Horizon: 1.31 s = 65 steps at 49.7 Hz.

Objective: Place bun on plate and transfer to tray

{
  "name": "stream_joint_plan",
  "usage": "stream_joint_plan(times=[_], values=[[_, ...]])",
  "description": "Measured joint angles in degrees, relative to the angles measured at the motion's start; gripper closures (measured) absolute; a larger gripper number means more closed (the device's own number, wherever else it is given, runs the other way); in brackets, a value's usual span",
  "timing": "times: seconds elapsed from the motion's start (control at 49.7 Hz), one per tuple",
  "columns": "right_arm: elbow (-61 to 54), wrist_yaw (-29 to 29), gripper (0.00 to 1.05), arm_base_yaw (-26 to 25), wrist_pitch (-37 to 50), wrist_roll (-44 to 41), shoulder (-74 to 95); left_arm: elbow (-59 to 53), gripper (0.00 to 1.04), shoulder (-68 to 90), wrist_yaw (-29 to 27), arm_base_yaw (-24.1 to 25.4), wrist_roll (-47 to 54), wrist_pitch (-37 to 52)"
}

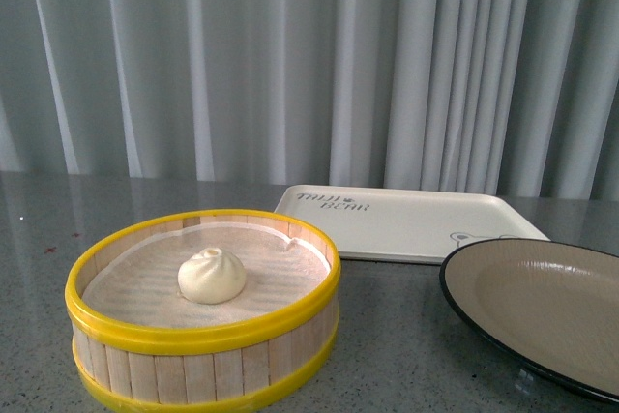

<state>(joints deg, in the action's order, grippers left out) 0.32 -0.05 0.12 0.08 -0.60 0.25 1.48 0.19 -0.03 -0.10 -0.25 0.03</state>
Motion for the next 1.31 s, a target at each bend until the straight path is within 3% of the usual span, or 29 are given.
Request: stream_joint_plan(times=[0.443,0.564,0.664,0.785,0.987,1.148,1.309], values=[[0.00,0.00,0.09,0.00,0.00,0.00,0.00,0.15,0.07,0.33,0.09,0.00,-0.26,-0.42],[0.00,-0.04,0.09,0.00,0.00,0.00,-0.02,10.49,0.07,15.08,4.87,-0.11,-14.21,-20.96],[0.00,0.00,0.09,0.00,0.00,0.00,-0.02,15.32,0.07,21.66,8.20,-0.28,-18.36,-17.18],[0.00,-0.02,0.09,-0.02,0.00,0.00,-0.02,25.92,0.07,32.06,13.31,-0.79,-18.99,-5.53],[0.00,-0.02,0.09,-0.02,0.00,0.00,-0.02,44.48,0.07,58.16,9.51,-7.58,-10.60,1.46],[0.00,-0.02,0.09,-0.02,0.00,0.00,-0.02,60.02,0.07,75.91,7.04,-12.74,-1.38,-8.33],[0.00,-0.02,0.09,-0.02,0.00,0.00,-0.02,64.81,0.07,81.53,5.95,-15.30,2.16,-14.49]])
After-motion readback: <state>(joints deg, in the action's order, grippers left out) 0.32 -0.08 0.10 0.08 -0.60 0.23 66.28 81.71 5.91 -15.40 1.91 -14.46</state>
